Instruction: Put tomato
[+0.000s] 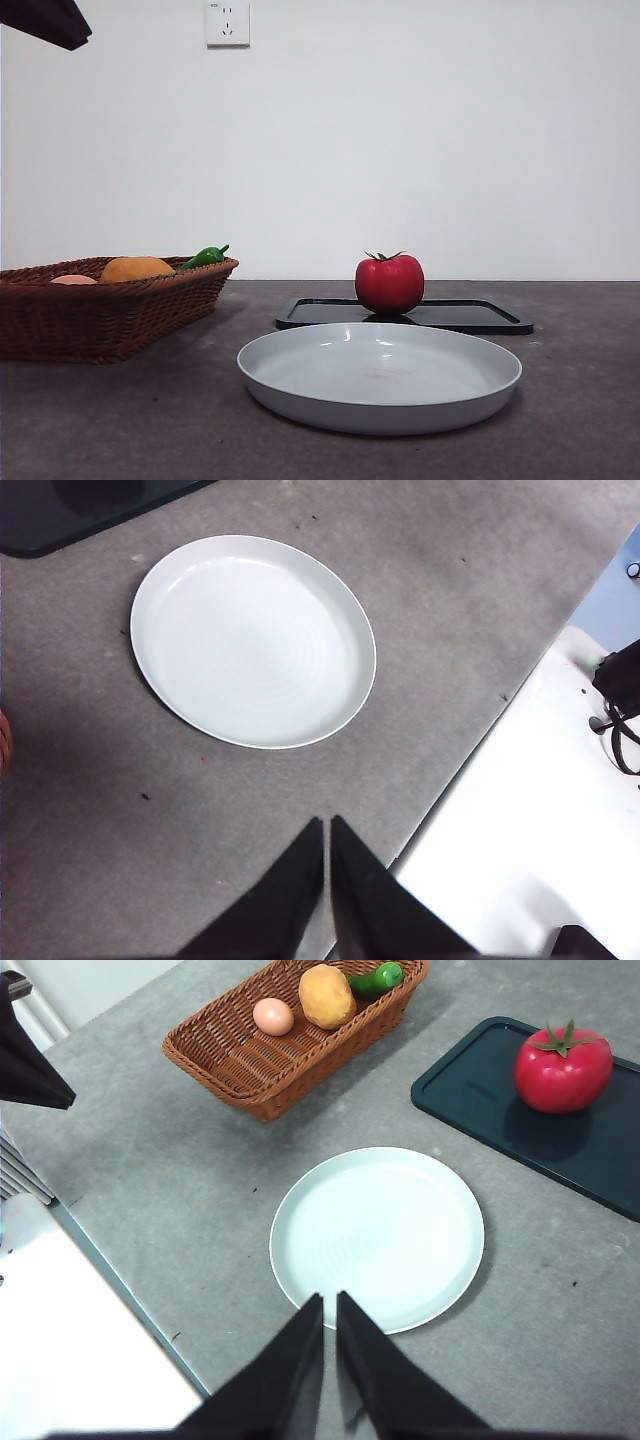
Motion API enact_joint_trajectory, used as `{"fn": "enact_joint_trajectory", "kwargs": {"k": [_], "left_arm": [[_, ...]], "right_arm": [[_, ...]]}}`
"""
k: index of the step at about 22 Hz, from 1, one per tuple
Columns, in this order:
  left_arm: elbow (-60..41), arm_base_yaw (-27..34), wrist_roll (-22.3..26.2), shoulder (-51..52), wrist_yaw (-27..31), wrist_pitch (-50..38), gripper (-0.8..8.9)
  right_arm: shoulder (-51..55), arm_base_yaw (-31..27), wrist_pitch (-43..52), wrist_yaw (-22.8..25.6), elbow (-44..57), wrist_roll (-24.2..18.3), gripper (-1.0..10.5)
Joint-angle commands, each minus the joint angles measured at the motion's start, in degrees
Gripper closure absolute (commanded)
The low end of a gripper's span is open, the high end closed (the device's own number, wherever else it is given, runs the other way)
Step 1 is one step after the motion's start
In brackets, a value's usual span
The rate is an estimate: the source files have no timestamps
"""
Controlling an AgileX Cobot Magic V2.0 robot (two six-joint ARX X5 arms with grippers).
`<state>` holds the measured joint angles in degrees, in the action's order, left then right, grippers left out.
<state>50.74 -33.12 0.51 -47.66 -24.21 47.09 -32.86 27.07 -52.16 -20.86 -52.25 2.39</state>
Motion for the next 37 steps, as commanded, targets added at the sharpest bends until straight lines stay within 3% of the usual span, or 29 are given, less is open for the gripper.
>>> {"fn": "enact_joint_trajectory", "kwargs": {"k": [1,12,13,15,19,21,25,37], "left_arm": [[1.3,-0.3,0.3,-0.3,-0.2,-0.3,8.05],[1.3,-0.3,0.3,-0.3,-0.2,-0.3,8.05],[1.3,-0.2,1.9,0.0,0.4,-1.0,8.05],[1.2,2.3,6.2,1.5,2.4,-3.4,8.05],[-2.5,13.9,12.8,8.7,3.1,-23.2,8.06],[-7.1,21.2,12.9,13.9,5.8,-33.4,8.06],[-18.3,30.3,13.0,23.8,16.4,-44.3,8.06],[-39.7,36.1,12.9,40.6,19.3,-47.0,8.06]], "right_arm": [[-0.3,0.3,0.3,-0.1,-0.3,0.3,9.3],[-0.3,0.3,0.3,-0.1,-0.3,0.3,9.3],[-0.3,0.3,0.3,-0.1,-0.3,0.3,9.3],[-0.3,0.3,0.3,-0.1,-0.3,0.3,9.3],[-0.3,0.3,0.3,-0.1,-0.3,0.3,9.3],[-0.3,0.3,0.3,-0.1,-0.3,0.3,9.3],[-0.3,0.3,0.3,-0.1,-0.3,0.3,9.3],[-0.3,0.3,0.3,-0.1,-0.3,0.3,9.3]]}}
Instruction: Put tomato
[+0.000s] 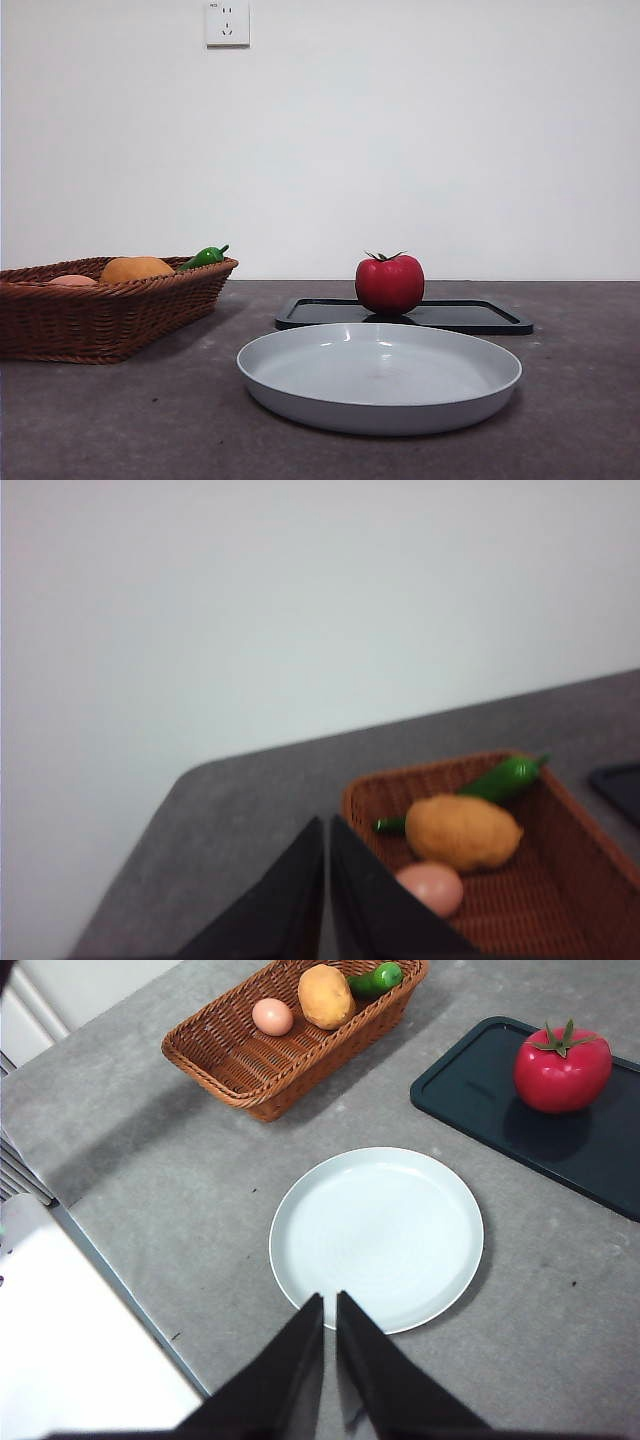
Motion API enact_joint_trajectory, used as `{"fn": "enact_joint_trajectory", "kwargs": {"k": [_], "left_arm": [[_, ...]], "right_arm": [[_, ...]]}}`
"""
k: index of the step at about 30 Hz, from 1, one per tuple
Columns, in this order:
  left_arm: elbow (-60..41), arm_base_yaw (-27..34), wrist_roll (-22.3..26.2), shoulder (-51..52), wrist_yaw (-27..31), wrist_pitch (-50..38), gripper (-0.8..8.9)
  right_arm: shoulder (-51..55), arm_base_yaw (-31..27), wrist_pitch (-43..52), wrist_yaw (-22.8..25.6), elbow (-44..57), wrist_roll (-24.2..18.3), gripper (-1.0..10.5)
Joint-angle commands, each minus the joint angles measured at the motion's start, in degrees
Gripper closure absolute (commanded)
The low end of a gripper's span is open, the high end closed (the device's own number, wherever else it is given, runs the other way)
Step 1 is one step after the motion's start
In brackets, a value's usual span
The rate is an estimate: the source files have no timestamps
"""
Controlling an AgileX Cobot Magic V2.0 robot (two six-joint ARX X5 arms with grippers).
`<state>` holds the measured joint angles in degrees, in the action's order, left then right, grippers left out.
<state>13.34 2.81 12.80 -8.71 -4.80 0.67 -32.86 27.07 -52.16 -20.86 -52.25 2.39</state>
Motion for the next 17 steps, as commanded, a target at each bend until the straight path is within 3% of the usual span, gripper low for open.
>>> {"fn": "enact_joint_trajectory", "kwargs": {"k": [1,8,17], "left_arm": [[-3.5,0.2,0.6,2.5,0.0,-0.4,8.06],[-9.9,0.2,0.6,6.0,1.3,-0.1,8.06],[-12.5,0.2,0.3,8.5,1.5,7.7,8.06]], "right_arm": [[-0.3,0.3,0.3,-0.1,-0.3,0.3,9.3],[-0.3,0.3,0.3,-0.1,-0.3,0.3,9.3],[-0.3,0.3,0.3,-0.1,-0.3,0.3,9.3]]}}
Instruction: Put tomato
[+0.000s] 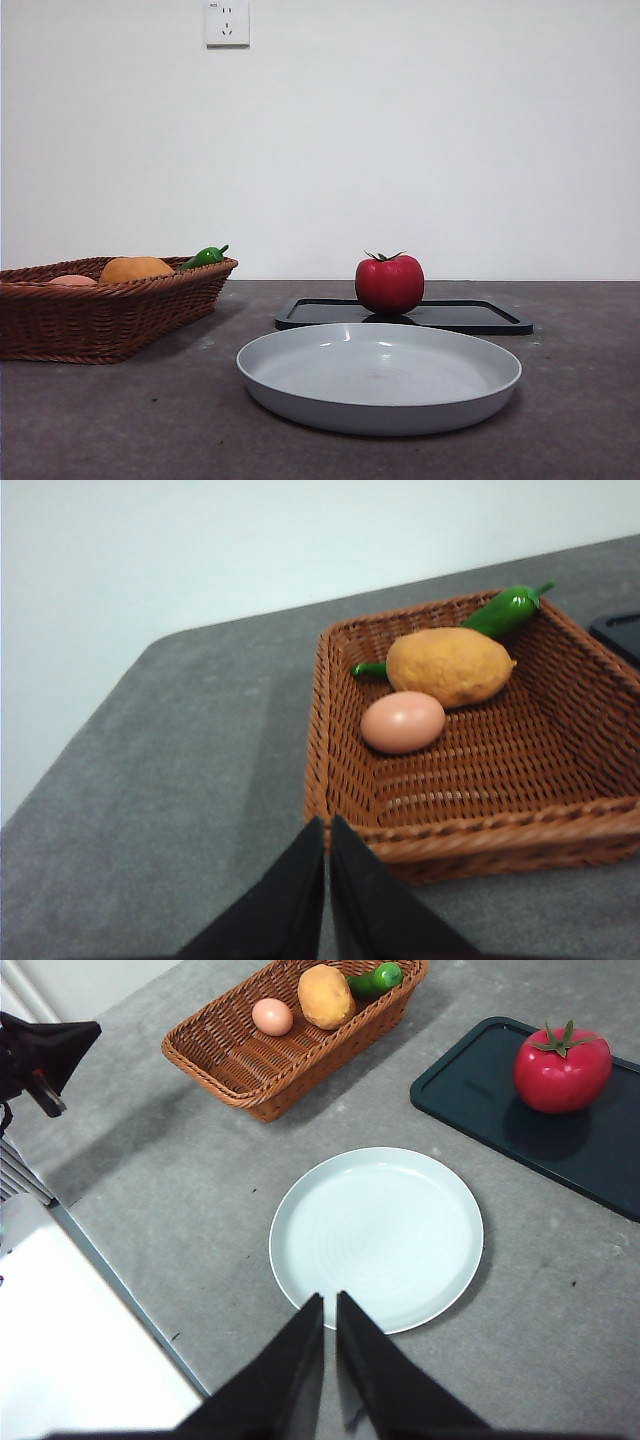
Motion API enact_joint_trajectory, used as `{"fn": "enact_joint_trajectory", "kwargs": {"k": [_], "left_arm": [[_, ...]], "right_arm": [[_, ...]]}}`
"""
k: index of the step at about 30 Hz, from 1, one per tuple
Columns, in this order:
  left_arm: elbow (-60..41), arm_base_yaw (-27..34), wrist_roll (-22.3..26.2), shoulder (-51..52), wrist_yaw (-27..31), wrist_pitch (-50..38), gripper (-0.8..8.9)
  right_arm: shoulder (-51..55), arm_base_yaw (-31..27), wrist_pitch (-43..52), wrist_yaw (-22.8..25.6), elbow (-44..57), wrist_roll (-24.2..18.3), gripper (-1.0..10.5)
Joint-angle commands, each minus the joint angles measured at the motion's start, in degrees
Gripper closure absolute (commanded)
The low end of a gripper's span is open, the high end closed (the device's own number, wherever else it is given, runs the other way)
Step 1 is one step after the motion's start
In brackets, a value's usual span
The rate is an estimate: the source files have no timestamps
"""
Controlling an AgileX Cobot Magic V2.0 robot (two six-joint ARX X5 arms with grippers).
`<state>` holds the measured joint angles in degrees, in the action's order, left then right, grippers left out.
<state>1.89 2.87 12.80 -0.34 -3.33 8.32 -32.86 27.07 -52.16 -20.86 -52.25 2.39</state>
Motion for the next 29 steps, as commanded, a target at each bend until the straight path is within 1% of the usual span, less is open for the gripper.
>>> {"fn": "enact_joint_trajectory", "kwargs": {"k": [1,6,29], "left_arm": [[-1.2,0.2,-0.3,0.2,0.0,0.6,8.06],[-1.2,0.2,-1.8,0.2,0.1,2.4,8.06],[-1.2,0.2,-1.8,0.2,0.1,2.4,8.06]], "right_arm": [[-0.3,0.3,0.3,-0.1,-0.3,0.3,9.3],[-0.3,0.3,0.3,-0.1,-0.3,0.3,9.3],[-0.3,0.3,0.3,-0.1,-0.3,0.3,9.3]]}}
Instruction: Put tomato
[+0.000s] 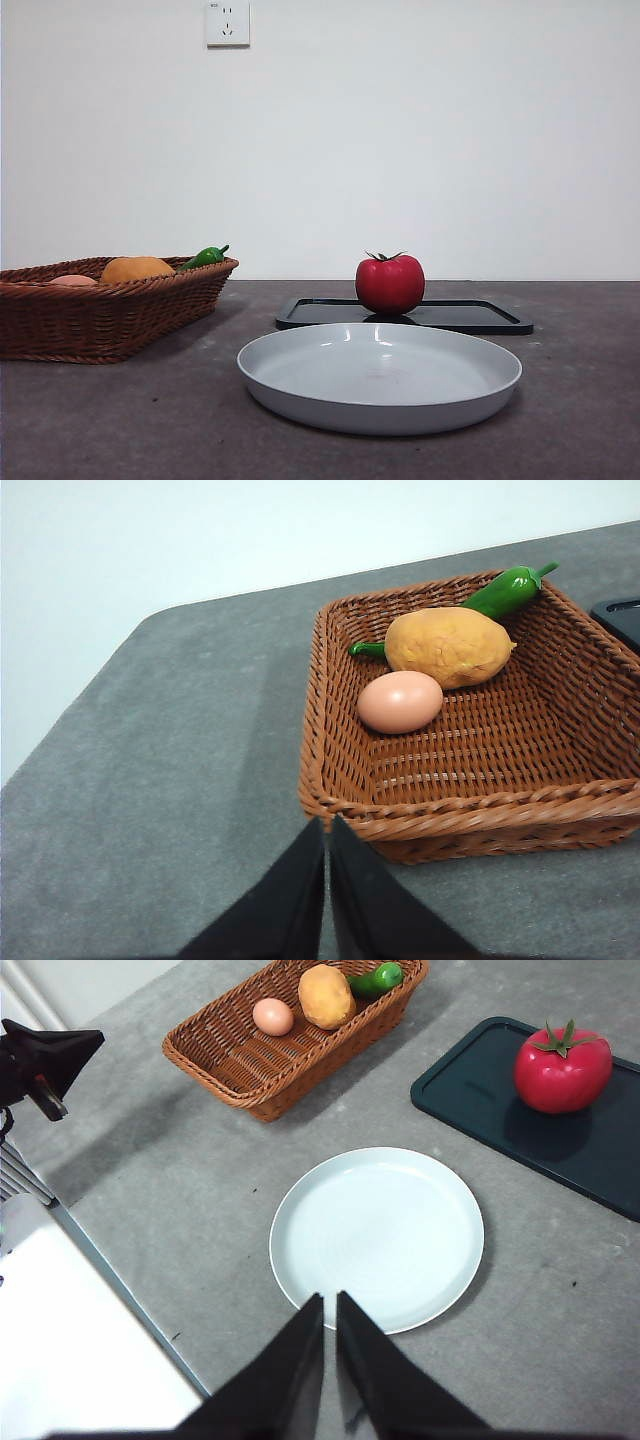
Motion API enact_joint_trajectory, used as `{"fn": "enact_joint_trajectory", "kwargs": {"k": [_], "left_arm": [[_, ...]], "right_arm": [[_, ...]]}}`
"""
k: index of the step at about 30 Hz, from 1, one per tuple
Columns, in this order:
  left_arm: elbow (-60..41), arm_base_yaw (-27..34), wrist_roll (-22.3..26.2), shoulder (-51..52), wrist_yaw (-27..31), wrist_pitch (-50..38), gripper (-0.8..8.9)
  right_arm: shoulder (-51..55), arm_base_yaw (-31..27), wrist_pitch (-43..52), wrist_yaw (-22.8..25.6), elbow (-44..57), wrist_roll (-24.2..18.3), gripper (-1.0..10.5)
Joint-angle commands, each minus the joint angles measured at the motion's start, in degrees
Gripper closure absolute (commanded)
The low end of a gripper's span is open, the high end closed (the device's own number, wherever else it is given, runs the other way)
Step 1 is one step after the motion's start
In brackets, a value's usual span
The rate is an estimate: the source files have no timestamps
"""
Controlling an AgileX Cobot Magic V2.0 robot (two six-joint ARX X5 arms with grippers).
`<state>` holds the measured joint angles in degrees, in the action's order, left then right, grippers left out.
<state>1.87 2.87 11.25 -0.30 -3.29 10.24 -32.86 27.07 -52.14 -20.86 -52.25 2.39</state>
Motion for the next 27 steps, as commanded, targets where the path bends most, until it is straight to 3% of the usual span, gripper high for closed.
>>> {"fn": "enact_joint_trajectory", "kwargs": {"k": [1,6,10,15,18,23,27], "left_arm": [[-1.2,0.2,-0.2,0.1,0.0,0.5,8.06],[-1.2,0.2,-0.2,0.1,0.0,0.5,8.06],[-1.2,0.2,-0.2,0.1,0.0,0.5,8.06],[-1.2,0.2,-0.2,0.1,0.0,0.5,8.06],[-1.2,0.2,-0.2,0.1,0.0,0.5,8.06],[-1.2,0.2,-0.2,0.1,0.0,0.5,8.06],[-1.2,0.2,-0.2,0.1,0.0,0.5,8.06]], "right_arm": [[-0.3,0.3,0.3,-0.1,-0.3,0.3,9.3],[0.3,-0.6,0.3,0.1,-0.3,-1.0,9.3],[2.3,-7.3,2.1,-0.2,-0.1,-2.9,9.3],[7.6,-19.8,13.3,-0.1,4.5,-3.1,9.3],[11.2,-24.1,21.6,-0.1,10.3,-3.1,9.3],[17.3,-27.2,36.6,0.2,23.1,-2.4,9.3],[21.4,-27.0,45.0,3.1,32.2,-2.2,9.3]]}}
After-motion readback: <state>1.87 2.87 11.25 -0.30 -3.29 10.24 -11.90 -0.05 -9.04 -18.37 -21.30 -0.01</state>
